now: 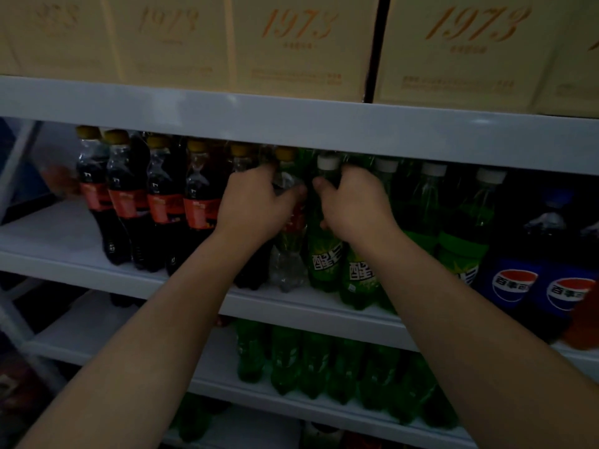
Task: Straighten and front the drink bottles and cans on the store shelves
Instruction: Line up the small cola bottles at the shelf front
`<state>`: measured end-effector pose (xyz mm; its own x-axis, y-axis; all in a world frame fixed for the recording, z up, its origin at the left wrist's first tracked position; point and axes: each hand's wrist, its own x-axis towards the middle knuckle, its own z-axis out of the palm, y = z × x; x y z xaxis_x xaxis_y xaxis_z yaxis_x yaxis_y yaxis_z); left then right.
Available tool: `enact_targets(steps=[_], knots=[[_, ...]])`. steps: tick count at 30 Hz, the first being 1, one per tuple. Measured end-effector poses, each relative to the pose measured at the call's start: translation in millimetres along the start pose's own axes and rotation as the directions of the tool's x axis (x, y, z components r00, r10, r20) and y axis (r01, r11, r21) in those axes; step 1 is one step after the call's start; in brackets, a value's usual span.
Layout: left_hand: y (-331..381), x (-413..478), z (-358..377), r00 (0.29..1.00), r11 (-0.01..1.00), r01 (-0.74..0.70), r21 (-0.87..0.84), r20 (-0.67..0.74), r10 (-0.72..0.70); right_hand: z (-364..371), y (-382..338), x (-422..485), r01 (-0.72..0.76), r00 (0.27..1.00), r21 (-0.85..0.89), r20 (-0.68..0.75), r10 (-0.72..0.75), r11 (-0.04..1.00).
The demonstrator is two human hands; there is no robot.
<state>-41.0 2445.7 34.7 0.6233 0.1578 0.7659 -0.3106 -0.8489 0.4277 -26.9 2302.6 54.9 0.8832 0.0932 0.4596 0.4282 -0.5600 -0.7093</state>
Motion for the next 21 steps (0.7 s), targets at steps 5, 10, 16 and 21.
enact_targets(steps=[5, 10, 16, 21], knots=[[-4, 1, -7, 0.993, 0.994, -0.110, 0.019, 0.037, 0.110, 1, 4, 2, -0.050, 0.999, 0.064, -0.006, 0.050, 0.997], [-5, -5, -6, 0.993, 0.993, -0.118, 0.020, 0.024, 0.117, 0, 5, 2, -0.060, 0.997, 0.043, -0.038, 0.062, 0.997], [-6, -31, 7, 0.995, 0.996, -0.089, -0.012, 0.034, 0.089, -3, 8, -1, 0.033, 0.995, -0.069, -0.090, -0.039, 0.997], [-17, -94, 27, 0.988, 0.998, -0.063, 0.023, -0.141, 0.065, -6, 7, 0, 0.061, 0.993, -0.082, -0.099, -0.069, 0.995]])
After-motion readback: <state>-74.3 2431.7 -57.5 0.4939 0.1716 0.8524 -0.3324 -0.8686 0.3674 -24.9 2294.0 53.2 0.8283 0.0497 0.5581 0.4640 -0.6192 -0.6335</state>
